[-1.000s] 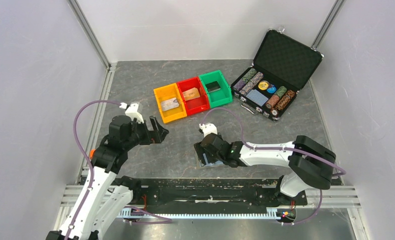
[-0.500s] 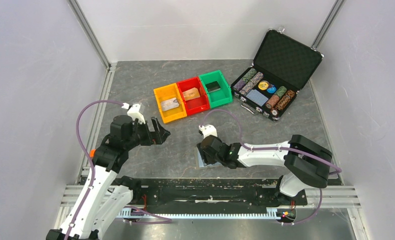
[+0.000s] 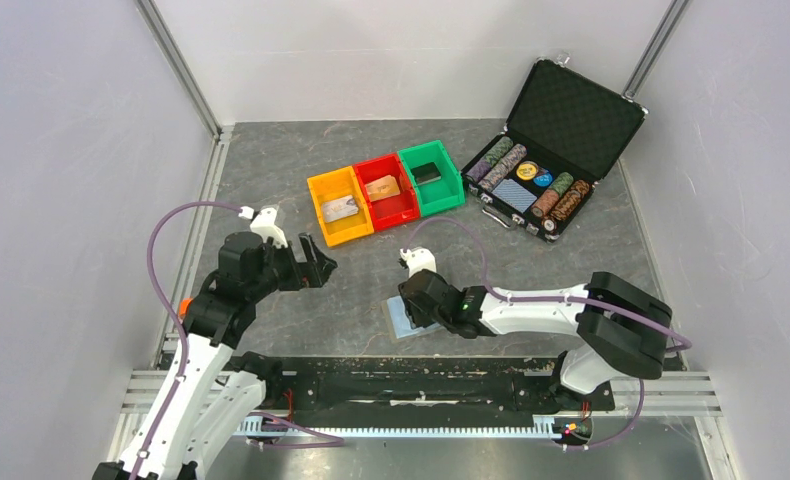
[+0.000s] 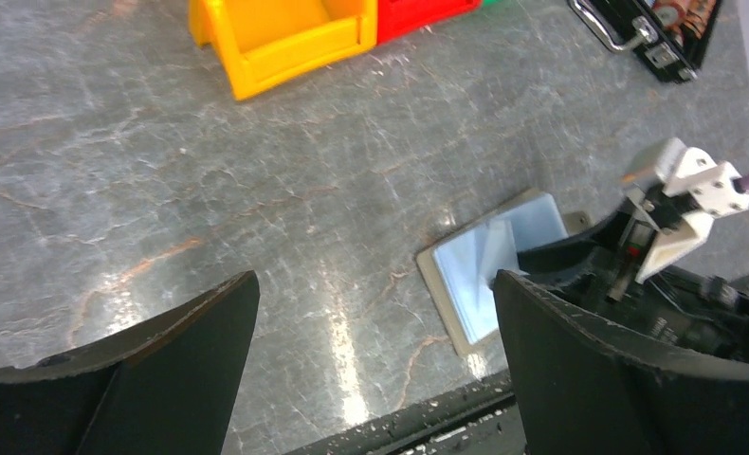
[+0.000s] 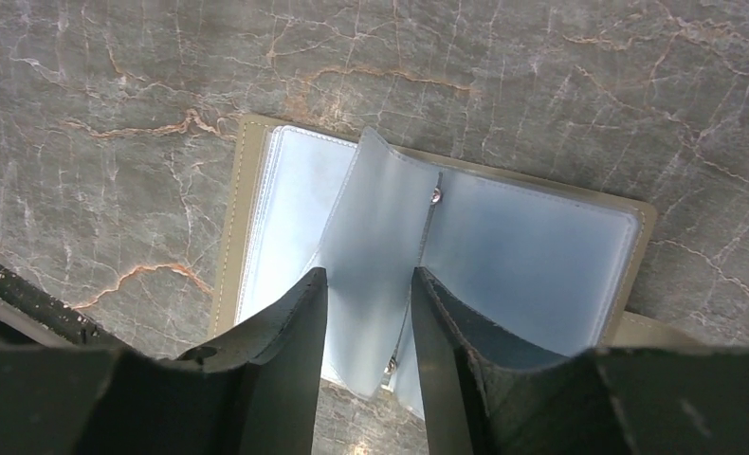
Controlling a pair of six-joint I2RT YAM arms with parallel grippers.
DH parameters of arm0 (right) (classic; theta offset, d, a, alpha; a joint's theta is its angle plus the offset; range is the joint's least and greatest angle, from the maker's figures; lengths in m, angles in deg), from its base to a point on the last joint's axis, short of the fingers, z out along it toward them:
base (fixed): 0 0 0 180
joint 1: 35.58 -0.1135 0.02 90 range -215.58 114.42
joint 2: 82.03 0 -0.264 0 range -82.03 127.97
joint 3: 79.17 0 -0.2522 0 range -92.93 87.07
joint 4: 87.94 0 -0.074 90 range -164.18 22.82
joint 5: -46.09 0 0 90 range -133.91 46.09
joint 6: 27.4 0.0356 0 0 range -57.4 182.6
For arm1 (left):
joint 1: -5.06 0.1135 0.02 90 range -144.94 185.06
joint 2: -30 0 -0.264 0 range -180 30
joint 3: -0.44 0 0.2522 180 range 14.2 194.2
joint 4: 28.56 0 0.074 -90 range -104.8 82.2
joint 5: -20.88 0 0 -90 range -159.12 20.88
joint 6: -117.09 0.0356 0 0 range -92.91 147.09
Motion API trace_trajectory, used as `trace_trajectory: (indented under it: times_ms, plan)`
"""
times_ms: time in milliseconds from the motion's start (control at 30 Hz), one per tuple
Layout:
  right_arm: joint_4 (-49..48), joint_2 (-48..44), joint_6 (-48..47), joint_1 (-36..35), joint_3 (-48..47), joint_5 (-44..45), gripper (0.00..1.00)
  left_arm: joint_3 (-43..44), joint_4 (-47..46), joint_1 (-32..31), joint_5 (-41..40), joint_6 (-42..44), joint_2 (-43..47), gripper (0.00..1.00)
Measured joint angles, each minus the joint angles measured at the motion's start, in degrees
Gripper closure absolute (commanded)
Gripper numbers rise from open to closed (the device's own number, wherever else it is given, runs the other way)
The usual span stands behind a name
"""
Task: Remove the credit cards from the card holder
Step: Remove the credit card from the card holder.
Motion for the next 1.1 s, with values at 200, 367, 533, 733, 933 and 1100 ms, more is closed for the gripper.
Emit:
trace_trajectory:
  times_ms: [200, 367, 533, 733, 933, 1100]
  plan:
    - [2.7, -2.3, -0.4, 0.0, -0.9, 1.9, 0.59, 0.0, 0.1, 0.0, -5.9, -0.3, 1.0, 0.0]
    - [6.3, -2.8, -1.6, 0.0, -2.2, 6.7, 0.58, 0.0, 1.1, 0.0, -7.5, -0.3, 1.1, 0.0]
    - [9.0, -5.0, -1.8, 0.0, -2.3, 8.2, 0.52, 0.0, 1.2, 0.0, -7.3, -0.3, 1.1, 0.0]
    - [9.5, -5.8, -1.2, -0.7, -3.3, 8.2, 0.52, 0.0, 1.3, 0.0, -7.4, -0.3, 1.5, 0.0]
    - [12.4, -7.2, -0.7, 0.0, -2.4, 11.8, 0.54, 0.0, 1.3, 0.0, -7.4, -0.3, 2.0, 0.0]
    - [12.0, -12.6, -1.4, 1.0, -1.2, 11.4, 0.53, 0.0, 1.2, 0.0, -7.4, -0.3, 2.0, 0.0]
